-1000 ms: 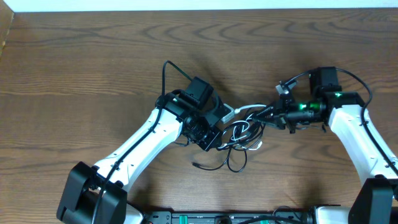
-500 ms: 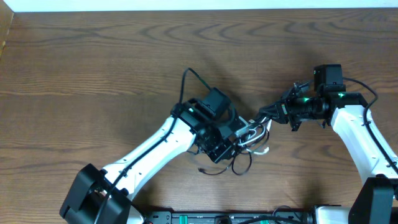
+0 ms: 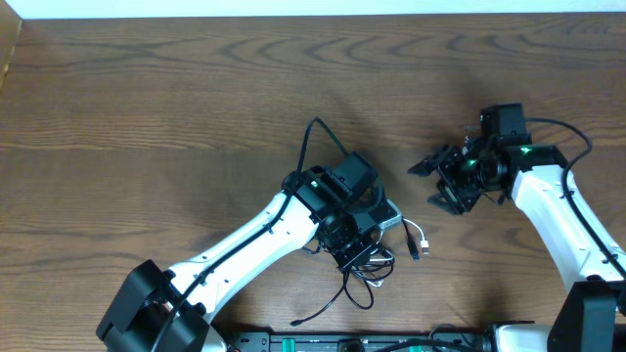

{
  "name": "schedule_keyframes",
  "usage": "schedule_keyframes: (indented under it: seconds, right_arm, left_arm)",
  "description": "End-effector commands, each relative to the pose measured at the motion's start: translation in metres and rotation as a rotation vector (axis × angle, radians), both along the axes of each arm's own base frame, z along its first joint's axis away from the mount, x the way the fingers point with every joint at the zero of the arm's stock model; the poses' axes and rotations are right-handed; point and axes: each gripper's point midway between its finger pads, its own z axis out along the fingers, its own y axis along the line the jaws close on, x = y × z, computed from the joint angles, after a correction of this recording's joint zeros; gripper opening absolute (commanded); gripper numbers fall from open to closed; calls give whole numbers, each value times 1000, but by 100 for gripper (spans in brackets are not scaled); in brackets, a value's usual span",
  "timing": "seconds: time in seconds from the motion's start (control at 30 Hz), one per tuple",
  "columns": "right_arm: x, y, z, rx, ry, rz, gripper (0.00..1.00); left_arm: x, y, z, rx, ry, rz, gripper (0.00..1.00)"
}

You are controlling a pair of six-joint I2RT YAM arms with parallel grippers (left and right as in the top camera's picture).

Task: Untangle cables

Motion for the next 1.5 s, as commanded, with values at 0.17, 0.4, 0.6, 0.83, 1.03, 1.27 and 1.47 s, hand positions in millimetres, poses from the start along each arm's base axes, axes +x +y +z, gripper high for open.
schedule_keyframes:
  seconds: [0.17, 0.4, 0.6, 0.83, 1.03, 1.27, 1.47]
  right_arm:
    - [-37, -8, -14, -129, 48, 203, 83]
    - [-61, -3, -26, -137, 92, 288, 84]
    - [-80, 19, -43, 12, 53, 372, 84]
    - [-94, 43, -41, 206, -58, 485, 84]
    - [-92, 54, -38, 253, -124, 528, 86]
    - [-89, 92, -23, 334, -270, 659, 86]
    - [-102, 127, -18, 355, -370, 810, 84]
  left_arm:
    - [2, -2, 2, -18, -24, -13, 7]
    - [11, -7, 4, -23, -14, 73, 8]
    - [43, 7, 5, -17, 37, 290, 7]
    - [83, 12, 53, -346, 271, 462, 8]
    - [99, 28, 75, -474, 371, 530, 8]
    - [104, 35, 82, -513, 399, 548, 8]
    - [104, 37, 79, -496, 401, 561, 8]
